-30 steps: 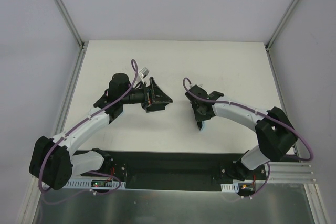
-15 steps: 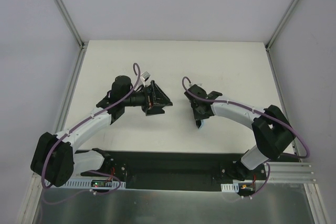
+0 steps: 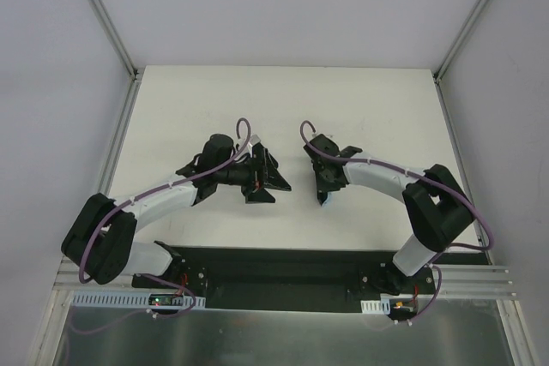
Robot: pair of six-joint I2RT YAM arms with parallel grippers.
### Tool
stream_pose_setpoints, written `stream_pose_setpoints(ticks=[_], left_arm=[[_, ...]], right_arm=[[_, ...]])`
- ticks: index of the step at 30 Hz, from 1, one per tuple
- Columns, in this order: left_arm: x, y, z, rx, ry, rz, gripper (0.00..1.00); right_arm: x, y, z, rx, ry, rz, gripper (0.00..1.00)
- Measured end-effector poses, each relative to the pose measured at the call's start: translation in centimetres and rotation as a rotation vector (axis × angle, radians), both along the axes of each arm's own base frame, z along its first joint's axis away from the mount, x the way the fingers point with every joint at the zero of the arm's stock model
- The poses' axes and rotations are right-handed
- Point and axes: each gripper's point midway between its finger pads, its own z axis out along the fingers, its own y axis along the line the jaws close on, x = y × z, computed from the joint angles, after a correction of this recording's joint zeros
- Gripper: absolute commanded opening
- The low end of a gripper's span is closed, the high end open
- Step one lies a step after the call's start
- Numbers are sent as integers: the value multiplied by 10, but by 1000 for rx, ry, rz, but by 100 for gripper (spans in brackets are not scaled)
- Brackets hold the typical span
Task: Take the phone out of the phone case
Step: Remove the phone case from the phone.
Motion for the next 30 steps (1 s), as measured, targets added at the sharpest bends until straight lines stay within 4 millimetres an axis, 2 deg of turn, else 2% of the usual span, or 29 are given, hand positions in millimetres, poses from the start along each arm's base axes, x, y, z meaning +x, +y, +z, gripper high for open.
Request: stream_pose_setpoints(ticks=[9,14,17,20,25,30], left_arm=[[-8,-17,-28,58,10,-52,83],[-10,-31,-49,139,-55,-64,83],[-10,-39,-50,187,-143,-58,86],[-7,-44,-42,205,-241,-55,85],[9,-47,-30,232,-353,-30,75],[19,-41,-39,312,-428,-1,72]], right_arm=[[6,8,1,85,14,-40,1],[9,19,8,153,46,-100,1],[10,26,15,157,79,-132,1],[7,33,20,161,115,-156,1],[-17,52,30,212,222,-161,2],[-34,67,38,274,314,-183,1]])
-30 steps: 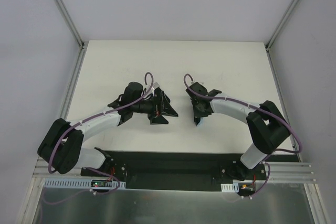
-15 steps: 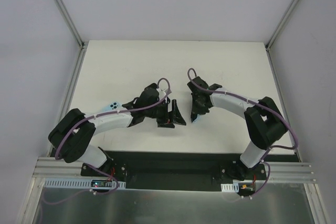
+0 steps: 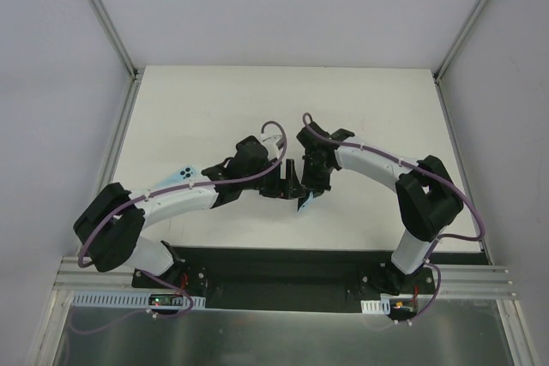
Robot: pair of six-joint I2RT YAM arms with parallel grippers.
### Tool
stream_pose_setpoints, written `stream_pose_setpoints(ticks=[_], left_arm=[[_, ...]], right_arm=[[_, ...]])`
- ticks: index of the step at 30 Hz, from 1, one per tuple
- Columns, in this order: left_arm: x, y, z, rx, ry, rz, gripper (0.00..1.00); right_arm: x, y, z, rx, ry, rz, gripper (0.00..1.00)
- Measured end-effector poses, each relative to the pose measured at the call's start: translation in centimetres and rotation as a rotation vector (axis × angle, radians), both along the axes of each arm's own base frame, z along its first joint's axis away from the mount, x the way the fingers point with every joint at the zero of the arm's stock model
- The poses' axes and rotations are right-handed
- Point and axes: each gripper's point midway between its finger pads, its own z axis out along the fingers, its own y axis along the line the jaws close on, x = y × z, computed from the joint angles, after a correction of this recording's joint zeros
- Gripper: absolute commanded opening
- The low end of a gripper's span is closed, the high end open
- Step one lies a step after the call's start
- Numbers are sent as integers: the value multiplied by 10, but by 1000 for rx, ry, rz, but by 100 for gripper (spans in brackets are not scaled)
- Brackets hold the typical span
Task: Take the phone out of the phone case
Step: Remove the phone case from the phone.
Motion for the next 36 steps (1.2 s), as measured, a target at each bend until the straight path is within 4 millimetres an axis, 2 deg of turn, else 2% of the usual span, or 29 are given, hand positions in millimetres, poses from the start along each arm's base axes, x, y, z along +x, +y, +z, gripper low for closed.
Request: stream_pose_setpoints(ticks=[3,8,17,18,20,21,26,30,32,34,35,36], left_arm=[[-2,1,-1,36,-53,-8,72],[-5,1,9,53,-151,-33,68],[-5,4,0,107,-191,-45,63],[-6,4,-1,112,-191,-47,54],[-7,6,-3,118,-188,-50,44],[-7,5,-3,114,-193,-56,36],[-11,0,0,101,-214,-87,34],[-12,-1,-4,107,-205,-101,27],[-13,-3,-8,115,-198,-111,20],[-13,-5,-9,119,-200,-119,4],[-11,-5,-9,128,-205,-118,0],[-10,-4,-11,143,-206,-113,0]], right_arm=[[-12,3,6,20,63,-11,1],[-25,6,13,30,131,-26,1],[-28,6,15,22,156,-40,1],[-28,5,15,21,157,-41,1],[-29,4,15,18,159,-42,1],[-28,5,15,19,159,-44,1],[-28,4,15,19,158,-45,1],[-28,4,15,18,158,-46,1],[-27,3,15,14,153,-48,1],[-25,1,15,9,147,-53,1],[-25,0,16,5,142,-56,1],[-24,-4,17,-5,137,-62,1]])
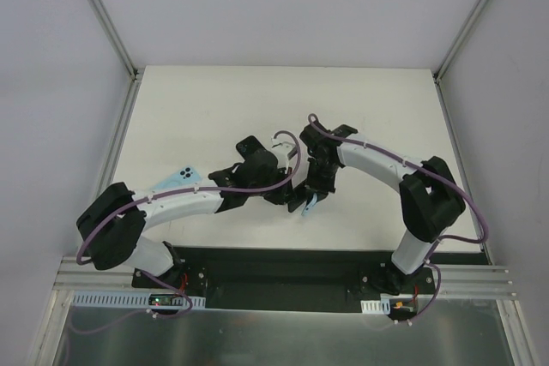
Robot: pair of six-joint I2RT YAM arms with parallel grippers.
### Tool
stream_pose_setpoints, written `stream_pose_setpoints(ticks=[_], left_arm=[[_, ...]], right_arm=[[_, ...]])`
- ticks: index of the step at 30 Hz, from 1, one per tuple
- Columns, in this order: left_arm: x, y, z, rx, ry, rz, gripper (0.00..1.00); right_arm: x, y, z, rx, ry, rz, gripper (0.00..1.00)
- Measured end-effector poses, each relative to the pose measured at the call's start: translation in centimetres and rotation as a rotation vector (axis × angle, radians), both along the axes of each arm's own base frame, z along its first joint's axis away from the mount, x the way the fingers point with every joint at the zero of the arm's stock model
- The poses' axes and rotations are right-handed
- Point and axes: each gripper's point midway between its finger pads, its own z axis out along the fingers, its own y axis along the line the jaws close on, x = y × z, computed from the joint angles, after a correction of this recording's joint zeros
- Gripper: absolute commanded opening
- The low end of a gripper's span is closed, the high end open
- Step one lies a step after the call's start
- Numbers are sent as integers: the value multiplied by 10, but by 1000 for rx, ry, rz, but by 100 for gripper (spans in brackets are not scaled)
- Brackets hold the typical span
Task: Take the phone out of the phone case
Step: Remove the phone case from the phone, then place the phone case at the center of the board.
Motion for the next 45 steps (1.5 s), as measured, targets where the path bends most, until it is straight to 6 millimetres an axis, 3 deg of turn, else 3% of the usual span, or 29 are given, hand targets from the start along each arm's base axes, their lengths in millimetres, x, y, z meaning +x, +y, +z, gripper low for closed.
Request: stream_pose_setpoints(ticks=[4,10,16,19,23,27,32,35,40,45], left_arm=[[6,9,-8,55,-20,32,0],[14,22,17,61,-116,87,0],[34,47,53,88,-211,163,0],[56,58,71,131,-279,214,0],[95,79,90,226,-359,308,0],[163,132,95,400,-417,504,0],[244,208,83,673,-430,719,0],[288,236,70,848,-439,786,0],[350,248,29,1057,-448,793,0],[381,259,-23,1191,-418,746,0]], right_arm=[[-3,-14,5,-42,5,-18,1],[-2,-34,22,-86,-79,-8,1],[8,-97,54,-299,-273,-48,1],[15,-121,62,-333,-332,-83,1],[26,-152,55,-323,-359,-165,1],[42,-179,45,-260,-393,-282,1],[66,-203,40,-112,-450,-427,1],[80,-211,37,-62,-458,-469,1],[98,-211,15,-7,-409,-481,1],[109,-218,-15,-5,-343,-519,2]])
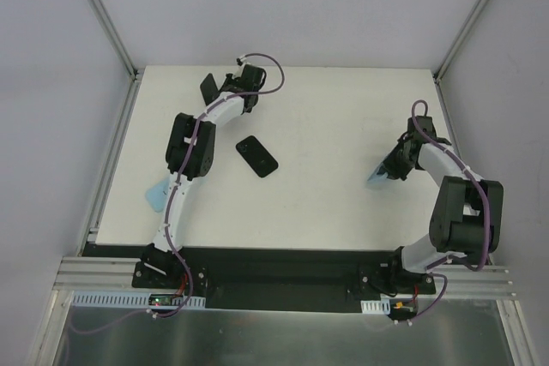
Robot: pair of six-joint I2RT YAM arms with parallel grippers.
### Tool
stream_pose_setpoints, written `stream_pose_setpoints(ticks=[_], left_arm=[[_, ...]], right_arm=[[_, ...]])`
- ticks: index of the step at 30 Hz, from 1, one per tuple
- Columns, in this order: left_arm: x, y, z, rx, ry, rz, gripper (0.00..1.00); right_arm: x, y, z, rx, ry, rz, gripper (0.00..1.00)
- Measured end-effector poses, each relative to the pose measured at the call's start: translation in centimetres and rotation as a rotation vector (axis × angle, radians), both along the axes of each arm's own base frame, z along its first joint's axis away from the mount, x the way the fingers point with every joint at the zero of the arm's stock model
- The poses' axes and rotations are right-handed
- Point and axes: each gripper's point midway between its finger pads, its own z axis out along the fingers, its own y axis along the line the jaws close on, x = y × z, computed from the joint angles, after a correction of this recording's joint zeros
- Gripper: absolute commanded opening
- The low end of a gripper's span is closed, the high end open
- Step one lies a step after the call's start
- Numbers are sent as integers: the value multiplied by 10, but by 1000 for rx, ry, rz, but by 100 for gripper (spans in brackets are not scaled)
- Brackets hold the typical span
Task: Take the phone out of the phone case
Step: Place the phone case at the center of the board, then place the phone at the center of the board.
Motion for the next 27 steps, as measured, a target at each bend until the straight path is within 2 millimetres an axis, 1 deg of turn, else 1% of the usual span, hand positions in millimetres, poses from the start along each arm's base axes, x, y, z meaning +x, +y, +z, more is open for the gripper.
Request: stream_pose_setpoints(ticks=[1,2,3,4,5,6,7,8,9,10,11,12,14,15,16,18,19,20,23,25,27], left_arm=[[5,3,-8,27,12,5,0],[9,7,-13,50,18,12,0],[11,12,-16,70,24,22,0],[13,14,-17,85,27,24,0],[15,18,-17,93,27,31,0],[15,21,-15,99,27,38,1],[15,22,-15,102,28,38,9],[15,23,-14,106,29,40,15],[15,25,-14,109,32,43,29],[14,26,-15,111,39,43,37],[13,28,-16,114,49,43,43],[11,28,-18,110,55,44,50],[9,26,-21,96,68,40,60],[8,25,-22,86,73,40,61],[6,25,-24,78,84,39,68],[0,23,-25,54,105,34,74],[-4,23,-24,39,111,35,80],[-10,23,-20,24,118,34,82],[-29,22,0,-46,113,42,87],[-44,18,22,-134,88,42,87],[-61,12,50,-240,48,38,88]], right_arm=[[3,-4,-5,1,7,-15,1],[5,-8,-10,0,11,-32,4],[8,-12,-13,-2,10,-48,8],[11,-16,-16,-7,8,-62,15],[14,-19,-18,-12,5,-75,39],[17,-21,-20,-18,1,-84,50],[19,-23,-22,-23,-2,-100,58],[21,-26,-25,-33,0,-110,69],[22,-28,-27,-41,4,-122,73],[22,-30,-31,-51,13,-134,76],[24,-32,-31,-56,12,-145,79],[27,-35,-30,-71,3,-157,80],[26,-41,-29,-100,6,-176,83],[25,-43,-28,-113,7,-182,83],[23,-46,-26,-129,6,-189,84],[20,-51,-15,-157,-10,-198,85],[19,-53,-8,-172,-25,-202,86],[18,-54,1,-188,-42,-202,86],[17,-53,33,-248,-112,-175,86],[22,-37,56,-281,-170,-106,86],[31,-6,80,-303,-242,14,84]])
